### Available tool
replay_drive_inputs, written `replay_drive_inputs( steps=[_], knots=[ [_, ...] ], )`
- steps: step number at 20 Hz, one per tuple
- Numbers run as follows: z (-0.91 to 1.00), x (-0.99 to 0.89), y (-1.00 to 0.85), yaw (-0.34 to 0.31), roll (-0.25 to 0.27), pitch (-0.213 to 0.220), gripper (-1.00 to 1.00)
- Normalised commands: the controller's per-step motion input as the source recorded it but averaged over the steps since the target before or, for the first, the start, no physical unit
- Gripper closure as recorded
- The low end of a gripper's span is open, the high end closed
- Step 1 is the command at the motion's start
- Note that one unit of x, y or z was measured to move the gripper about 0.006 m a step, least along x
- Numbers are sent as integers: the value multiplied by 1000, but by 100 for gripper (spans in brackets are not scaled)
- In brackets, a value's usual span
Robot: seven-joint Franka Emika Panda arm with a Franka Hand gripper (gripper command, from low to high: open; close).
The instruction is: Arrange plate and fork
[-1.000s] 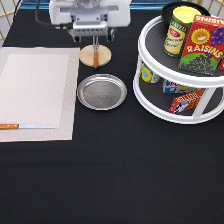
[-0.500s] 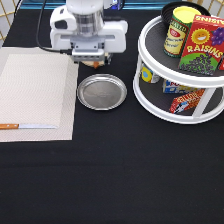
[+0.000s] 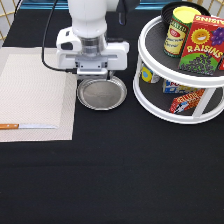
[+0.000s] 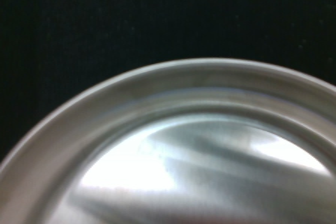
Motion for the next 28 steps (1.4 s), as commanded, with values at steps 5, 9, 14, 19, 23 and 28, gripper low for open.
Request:
replay_drive_inputs(
  steps=[5,9,14,19,23,28],
  knots=[
    [-254,214,35,12,18,2,-100],
    [-219,209,99,25,7,7,-100],
    [-201,143,93,27,6,21,-100],
    [-123,142,-214,16,67,48,-100],
    [0,241,-439,4,76,82,-100],
    [42,320,-505,1,68,97,-100]
  ],
)
